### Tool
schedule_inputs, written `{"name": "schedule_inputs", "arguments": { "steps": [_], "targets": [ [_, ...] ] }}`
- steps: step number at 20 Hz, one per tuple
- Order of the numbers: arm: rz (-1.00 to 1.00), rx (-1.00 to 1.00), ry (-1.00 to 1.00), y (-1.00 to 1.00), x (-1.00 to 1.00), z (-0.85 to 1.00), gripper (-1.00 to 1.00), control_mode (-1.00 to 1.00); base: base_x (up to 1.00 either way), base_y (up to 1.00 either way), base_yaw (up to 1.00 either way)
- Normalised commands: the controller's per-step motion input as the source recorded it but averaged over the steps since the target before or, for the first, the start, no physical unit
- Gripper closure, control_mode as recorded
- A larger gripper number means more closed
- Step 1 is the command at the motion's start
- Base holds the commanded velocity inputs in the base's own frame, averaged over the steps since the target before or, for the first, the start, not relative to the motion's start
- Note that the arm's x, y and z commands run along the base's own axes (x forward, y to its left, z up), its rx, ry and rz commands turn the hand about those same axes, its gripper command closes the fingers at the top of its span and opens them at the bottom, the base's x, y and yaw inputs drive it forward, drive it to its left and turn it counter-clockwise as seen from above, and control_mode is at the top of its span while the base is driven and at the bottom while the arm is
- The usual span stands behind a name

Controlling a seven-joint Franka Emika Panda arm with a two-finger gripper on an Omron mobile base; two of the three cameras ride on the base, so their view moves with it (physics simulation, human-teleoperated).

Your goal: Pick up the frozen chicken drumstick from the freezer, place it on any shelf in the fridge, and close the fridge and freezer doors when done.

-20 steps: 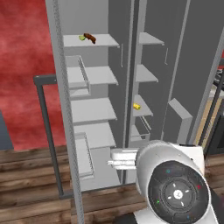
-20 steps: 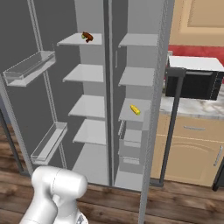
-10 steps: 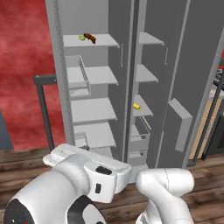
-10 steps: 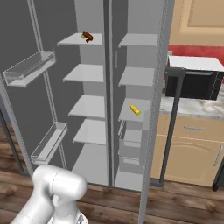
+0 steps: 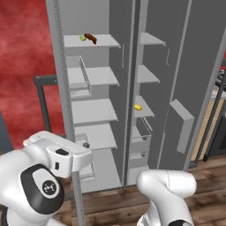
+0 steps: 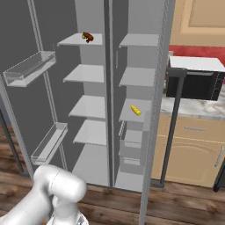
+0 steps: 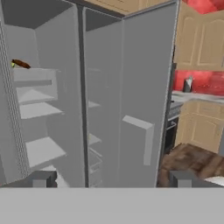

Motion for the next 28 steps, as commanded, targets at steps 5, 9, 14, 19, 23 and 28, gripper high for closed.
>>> {"name": "schedule_inputs", "arguments": {
  "steps": [5,9,14,19,23,28],
  "targets": [
    [0.06,-0.04,0.00,0.35,0.66,-0.21,-1.00,-1.00,0.00,0.00,0.00],
    [0.00,-0.02,0.00,0.57,0.72,-0.18,-1.00,-1.00,0.00,0.00,0.00],
    [0.00,0.00,0.00,0.57,0.66,-0.18,-1.00,-1.00,0.00,0.00,0.00],
    [0.00,0.00,0.00,0.54,0.64,-0.19,-1.00,-1.00,0.00,0.00,0.00],
    [-0.01,-0.01,0.00,0.45,0.63,-0.22,-1.00,-1.00,0.00,0.00,0.00],
    [0.00,-0.01,0.00,0.16,0.64,-0.26,-1.00,-1.00,0.00,0.00,0.00]
  ]
}}
